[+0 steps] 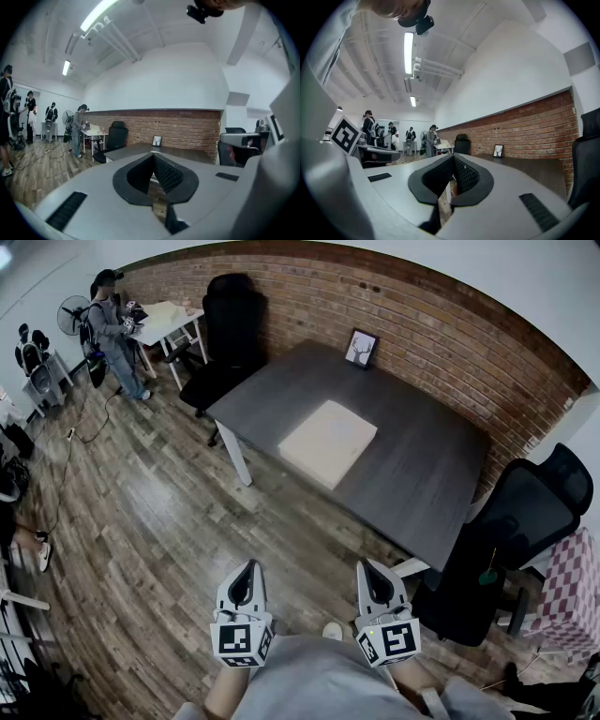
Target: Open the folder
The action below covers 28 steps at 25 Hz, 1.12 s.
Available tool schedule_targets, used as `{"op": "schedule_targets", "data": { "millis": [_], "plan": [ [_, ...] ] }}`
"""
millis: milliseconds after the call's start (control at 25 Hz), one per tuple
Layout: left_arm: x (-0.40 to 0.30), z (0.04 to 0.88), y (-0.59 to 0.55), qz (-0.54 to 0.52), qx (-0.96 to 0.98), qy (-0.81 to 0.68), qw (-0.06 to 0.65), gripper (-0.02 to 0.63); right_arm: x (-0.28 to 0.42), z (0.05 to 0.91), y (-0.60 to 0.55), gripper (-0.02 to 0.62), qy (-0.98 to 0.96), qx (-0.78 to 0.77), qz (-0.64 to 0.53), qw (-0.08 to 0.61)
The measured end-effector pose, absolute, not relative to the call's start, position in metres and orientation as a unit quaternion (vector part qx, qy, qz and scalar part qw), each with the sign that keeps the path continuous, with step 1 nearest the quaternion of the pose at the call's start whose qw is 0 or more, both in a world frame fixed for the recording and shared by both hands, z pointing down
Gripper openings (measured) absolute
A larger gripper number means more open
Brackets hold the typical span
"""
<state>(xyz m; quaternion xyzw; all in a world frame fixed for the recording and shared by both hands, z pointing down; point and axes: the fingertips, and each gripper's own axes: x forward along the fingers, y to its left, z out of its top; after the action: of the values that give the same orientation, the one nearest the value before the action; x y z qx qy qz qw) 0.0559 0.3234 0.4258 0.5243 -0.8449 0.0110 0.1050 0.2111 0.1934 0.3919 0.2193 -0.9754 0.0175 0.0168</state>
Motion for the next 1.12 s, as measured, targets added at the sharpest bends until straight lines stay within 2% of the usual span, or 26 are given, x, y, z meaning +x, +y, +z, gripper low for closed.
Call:
{"op": "schedule_targets", "data": {
  "millis": [360, 760, 1120],
  "plan": [
    [0.073, 0.422, 0.314, 0.021, 0.523, -0.846, 0.1, 0.003, 0.224, 0.388, 0.183, -0.002, -0.976, 0.215, 0.016, 0.01],
    [0.102, 0.428, 0.305, 0.03, 0.517, -0.848, 0.111, 0.003, 0.238, 0.405, 0.192, -0.002, -0.984, 0.17, 0.008, 0.043],
    [0.127, 0.425, 0.287, 0.026, 0.507, -0.855, 0.102, 0.003, 0.257, 0.412, 0.174, -0.002, -0.987, 0.157, 0.026, 0.035]
  ]
}}
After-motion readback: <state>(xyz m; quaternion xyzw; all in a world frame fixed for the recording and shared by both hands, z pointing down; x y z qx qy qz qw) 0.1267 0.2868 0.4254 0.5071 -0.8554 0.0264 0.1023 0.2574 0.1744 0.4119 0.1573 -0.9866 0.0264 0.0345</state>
